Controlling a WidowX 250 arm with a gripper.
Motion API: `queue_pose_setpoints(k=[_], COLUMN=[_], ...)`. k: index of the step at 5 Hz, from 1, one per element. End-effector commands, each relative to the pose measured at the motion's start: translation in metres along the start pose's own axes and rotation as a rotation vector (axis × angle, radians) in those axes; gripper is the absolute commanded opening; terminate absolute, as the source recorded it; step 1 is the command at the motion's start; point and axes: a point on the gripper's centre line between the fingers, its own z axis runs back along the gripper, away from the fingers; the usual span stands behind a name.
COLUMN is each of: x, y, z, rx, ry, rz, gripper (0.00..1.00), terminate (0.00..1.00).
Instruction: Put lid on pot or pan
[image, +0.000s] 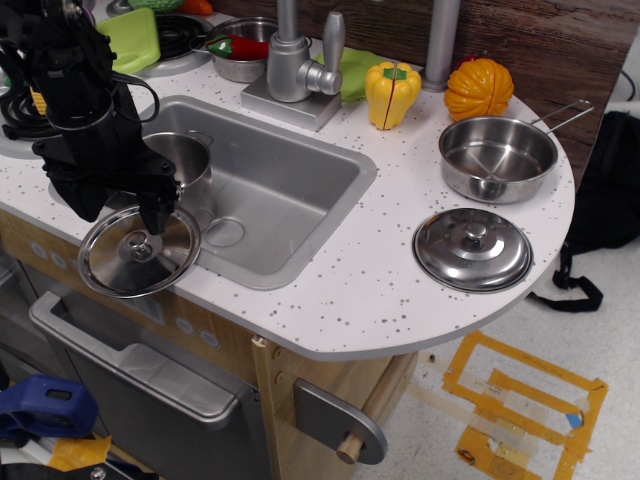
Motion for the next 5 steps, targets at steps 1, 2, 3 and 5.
queue_pose_setpoints(k=[1,2,3,5], x=[0.0,0.002,0.002,0.003], y=[0.0,0.0,0.0,0.001], z=[0.0,0.001,0.0,-0.012], rx=[0.0,-0.002,0.003,0.017], ry=[0.0,0.001,-0.008,-0.045], rz=[0.0,-0.01,-0.015,-0.023], gripper=[1.0,1.0,1.0,1.0], terminate=[0.0,0.0,0.0,0.0])
